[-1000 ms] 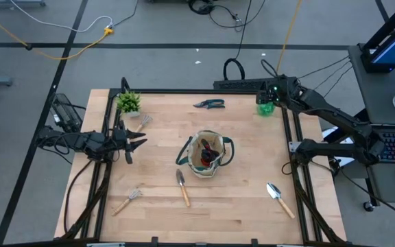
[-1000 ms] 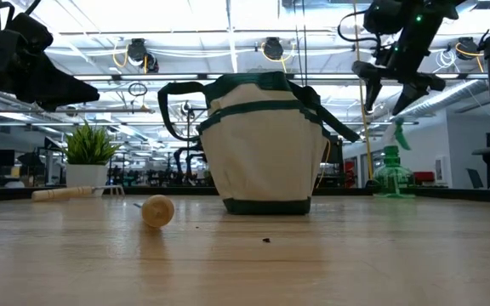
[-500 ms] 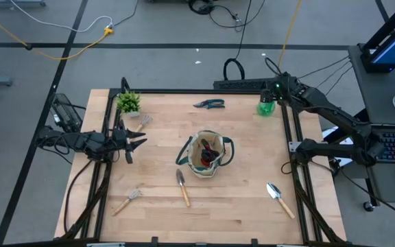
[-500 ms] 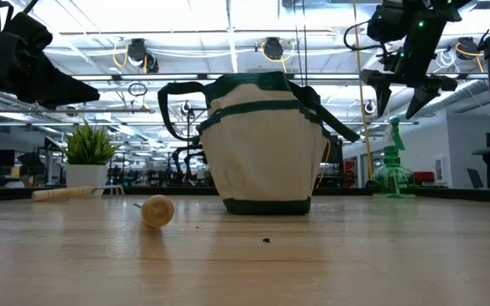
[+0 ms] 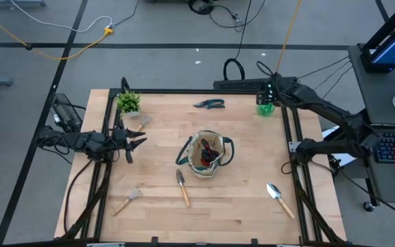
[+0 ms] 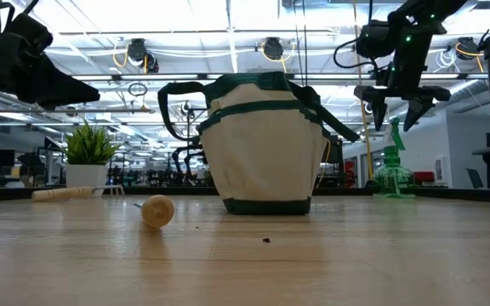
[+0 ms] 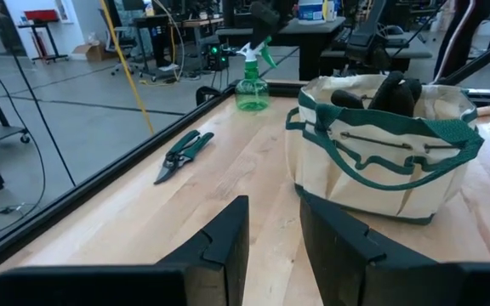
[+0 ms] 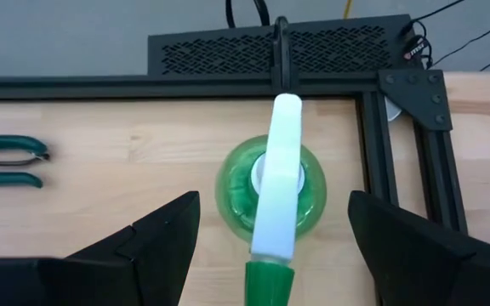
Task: Pick & Place Garden tools in Gardening bag
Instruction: Put the green spray bottle into the gardening bag
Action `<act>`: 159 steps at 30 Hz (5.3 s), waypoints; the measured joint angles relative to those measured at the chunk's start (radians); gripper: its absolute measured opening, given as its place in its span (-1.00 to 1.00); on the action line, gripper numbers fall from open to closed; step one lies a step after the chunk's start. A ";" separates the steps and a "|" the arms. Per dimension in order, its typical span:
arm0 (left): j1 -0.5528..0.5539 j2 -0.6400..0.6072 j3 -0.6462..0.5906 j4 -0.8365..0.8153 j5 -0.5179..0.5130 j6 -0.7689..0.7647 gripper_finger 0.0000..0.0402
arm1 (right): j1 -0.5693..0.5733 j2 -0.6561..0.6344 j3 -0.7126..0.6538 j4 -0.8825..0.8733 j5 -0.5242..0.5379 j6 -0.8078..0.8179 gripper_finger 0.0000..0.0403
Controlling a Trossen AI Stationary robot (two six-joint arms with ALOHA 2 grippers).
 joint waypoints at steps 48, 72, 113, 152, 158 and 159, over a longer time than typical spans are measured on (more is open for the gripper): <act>0.000 0.000 0.000 0.000 0.000 -0.003 -0.44 | 0.000 0.079 0.001 0.010 0.087 -0.019 -0.70; 0.000 0.000 0.000 0.000 0.000 -0.003 -0.44 | 0.003 0.012 0.001 0.006 0.001 -0.021 -0.77; 0.000 0.000 0.000 0.001 0.000 -0.012 -0.44 | 0.450 -0.164 0.291 0.054 -0.184 0.026 -0.77; 0.000 0.000 0.000 0.001 0.002 -0.035 -0.44 | 0.766 0.085 0.362 0.233 -0.255 0.057 -0.77; 0.000 0.000 0.000 0.000 0.002 -0.031 -0.44 | 0.766 0.118 0.362 0.222 -0.254 0.052 -0.77; 0.000 0.000 0.000 0.000 0.002 -0.031 -0.44 | 0.766 0.123 0.362 0.217 -0.254 0.052 -0.77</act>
